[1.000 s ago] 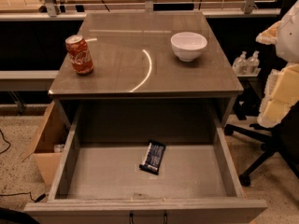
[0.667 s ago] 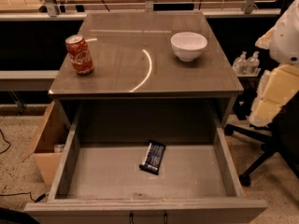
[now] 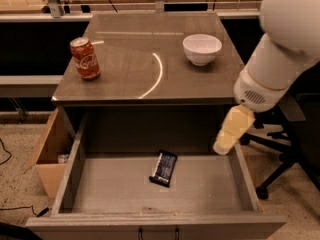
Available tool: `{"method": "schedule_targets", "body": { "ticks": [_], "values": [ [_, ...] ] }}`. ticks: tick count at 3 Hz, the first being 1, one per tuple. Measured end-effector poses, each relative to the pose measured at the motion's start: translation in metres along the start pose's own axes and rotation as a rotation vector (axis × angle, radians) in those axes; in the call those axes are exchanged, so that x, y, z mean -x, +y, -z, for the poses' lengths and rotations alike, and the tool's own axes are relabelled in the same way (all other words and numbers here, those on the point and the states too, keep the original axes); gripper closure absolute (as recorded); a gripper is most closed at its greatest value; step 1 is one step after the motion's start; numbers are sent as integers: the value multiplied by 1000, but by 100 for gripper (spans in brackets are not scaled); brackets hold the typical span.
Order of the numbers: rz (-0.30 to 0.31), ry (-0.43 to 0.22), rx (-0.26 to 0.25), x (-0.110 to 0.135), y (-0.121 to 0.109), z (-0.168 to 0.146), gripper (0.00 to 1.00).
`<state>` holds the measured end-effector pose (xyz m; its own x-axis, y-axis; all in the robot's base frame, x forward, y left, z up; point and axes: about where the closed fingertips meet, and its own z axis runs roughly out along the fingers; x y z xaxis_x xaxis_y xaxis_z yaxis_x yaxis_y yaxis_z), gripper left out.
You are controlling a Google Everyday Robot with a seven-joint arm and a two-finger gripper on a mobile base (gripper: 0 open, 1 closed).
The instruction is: Pick rxbar blueberry from top drawer and place on counter
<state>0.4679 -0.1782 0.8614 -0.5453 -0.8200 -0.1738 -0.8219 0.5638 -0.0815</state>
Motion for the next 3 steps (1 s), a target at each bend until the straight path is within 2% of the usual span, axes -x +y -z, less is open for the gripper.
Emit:
{"method": "schedule_targets", "body": {
  "ticks": [1, 2, 3],
  "values": [
    [-119, 11, 39, 16, 17, -43, 0],
    [-264, -22, 45, 36, 33, -65, 0],
    [-356, -26, 44, 37, 32, -66, 0]
  ]
}}
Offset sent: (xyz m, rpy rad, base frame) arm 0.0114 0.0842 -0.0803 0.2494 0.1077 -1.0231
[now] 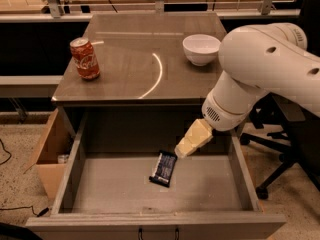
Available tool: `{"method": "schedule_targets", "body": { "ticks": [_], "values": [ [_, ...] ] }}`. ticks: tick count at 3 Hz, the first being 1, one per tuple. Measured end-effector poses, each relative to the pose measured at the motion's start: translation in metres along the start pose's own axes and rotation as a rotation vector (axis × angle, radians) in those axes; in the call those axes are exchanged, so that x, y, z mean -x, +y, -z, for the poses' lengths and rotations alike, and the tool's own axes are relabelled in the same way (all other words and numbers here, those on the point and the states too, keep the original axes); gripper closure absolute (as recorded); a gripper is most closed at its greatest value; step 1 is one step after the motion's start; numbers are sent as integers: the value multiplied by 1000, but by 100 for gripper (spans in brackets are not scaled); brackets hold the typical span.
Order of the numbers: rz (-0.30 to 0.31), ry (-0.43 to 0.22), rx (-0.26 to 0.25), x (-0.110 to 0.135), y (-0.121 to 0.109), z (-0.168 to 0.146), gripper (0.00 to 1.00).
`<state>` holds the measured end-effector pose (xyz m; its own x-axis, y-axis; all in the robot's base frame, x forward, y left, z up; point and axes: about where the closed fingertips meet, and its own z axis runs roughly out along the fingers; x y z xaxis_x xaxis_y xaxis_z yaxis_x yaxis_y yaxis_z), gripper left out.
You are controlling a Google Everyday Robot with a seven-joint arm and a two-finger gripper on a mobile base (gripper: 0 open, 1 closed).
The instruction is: Pick rxbar blueberry from top drawer and place on counter
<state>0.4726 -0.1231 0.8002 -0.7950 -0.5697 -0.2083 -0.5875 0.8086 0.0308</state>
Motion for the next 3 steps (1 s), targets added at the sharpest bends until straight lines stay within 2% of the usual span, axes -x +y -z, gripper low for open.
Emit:
{"method": "schedule_targets", "body": {
  "ticks": [1, 2, 3],
  "values": [
    [-27, 15, 15, 5, 2, -6, 0],
    [-112, 78, 75, 9, 19, -48, 0],
    [-283, 138, 122, 4, 37, -96, 0]
  ]
}}
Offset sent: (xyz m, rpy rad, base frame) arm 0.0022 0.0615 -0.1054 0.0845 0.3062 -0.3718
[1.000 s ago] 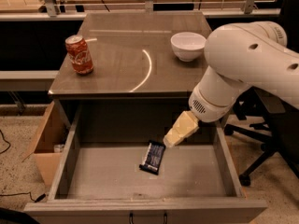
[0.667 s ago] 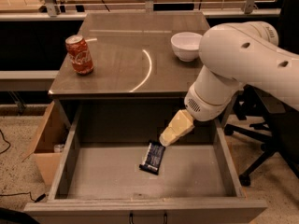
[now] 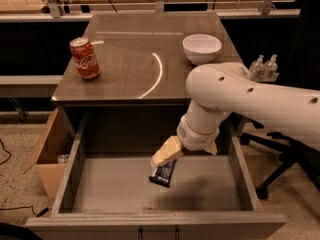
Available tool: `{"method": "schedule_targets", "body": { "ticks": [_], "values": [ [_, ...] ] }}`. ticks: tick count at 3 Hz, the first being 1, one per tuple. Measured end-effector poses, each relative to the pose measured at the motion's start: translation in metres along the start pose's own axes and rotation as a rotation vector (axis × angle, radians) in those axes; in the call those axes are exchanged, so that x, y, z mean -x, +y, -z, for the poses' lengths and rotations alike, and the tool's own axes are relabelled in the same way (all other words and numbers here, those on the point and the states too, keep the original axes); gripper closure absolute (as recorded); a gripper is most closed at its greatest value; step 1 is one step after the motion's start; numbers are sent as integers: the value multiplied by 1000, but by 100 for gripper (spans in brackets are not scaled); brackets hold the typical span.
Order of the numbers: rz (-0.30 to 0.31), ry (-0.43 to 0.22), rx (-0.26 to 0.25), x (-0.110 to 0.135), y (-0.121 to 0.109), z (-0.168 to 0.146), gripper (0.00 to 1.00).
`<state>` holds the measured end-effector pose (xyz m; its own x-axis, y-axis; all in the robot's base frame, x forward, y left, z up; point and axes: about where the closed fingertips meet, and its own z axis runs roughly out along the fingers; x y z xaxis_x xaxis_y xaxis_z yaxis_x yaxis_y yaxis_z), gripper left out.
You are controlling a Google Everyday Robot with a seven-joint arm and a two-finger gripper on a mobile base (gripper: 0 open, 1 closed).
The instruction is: Pick rxbar blueberry from top drawer and place on counter
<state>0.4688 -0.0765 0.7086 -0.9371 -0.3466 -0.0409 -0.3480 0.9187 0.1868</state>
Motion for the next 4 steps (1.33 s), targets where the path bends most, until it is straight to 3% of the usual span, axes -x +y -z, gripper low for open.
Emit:
{"method": "schedule_targets", "body": {
  "ticks": [1, 2, 4],
  "values": [
    [-152, 34, 26, 6, 12, -38, 0],
    [-277, 24, 30, 15, 22, -59, 0],
    [-317, 8, 30, 17, 27, -60, 0]
  ]
}}
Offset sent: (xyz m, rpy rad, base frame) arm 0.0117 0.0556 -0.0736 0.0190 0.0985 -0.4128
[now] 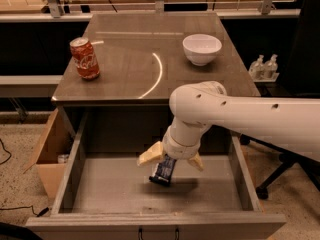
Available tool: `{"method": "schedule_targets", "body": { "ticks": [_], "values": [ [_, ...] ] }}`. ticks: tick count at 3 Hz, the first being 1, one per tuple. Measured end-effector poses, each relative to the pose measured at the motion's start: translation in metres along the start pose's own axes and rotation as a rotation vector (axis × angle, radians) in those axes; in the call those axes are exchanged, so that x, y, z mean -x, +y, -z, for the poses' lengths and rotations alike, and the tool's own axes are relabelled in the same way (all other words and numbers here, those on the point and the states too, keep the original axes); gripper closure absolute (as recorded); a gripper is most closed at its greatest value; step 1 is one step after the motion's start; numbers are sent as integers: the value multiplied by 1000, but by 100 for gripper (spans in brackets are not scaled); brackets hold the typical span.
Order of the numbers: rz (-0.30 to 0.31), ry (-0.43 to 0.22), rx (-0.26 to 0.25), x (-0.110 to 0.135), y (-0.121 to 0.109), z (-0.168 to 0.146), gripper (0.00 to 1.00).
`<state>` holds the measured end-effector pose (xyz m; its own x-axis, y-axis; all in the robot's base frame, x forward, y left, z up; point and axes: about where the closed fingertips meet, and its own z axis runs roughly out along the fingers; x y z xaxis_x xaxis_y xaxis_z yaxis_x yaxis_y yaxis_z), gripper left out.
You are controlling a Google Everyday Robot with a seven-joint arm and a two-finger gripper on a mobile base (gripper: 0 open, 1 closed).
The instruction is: Pick rxbar blueberry from top drawer and place on counter
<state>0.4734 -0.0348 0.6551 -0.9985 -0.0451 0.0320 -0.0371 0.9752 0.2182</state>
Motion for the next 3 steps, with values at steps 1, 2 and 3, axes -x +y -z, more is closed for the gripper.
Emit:
{"method": "schedule_targets", "body": {
  "ticks": [1, 2, 3],
  "values": [
    [-21, -46, 35, -1, 3, -5, 0],
    [-36, -159, 81, 7, 14, -8, 0],
    [-36, -159, 81, 7, 14, -8, 0]
  ]
}}
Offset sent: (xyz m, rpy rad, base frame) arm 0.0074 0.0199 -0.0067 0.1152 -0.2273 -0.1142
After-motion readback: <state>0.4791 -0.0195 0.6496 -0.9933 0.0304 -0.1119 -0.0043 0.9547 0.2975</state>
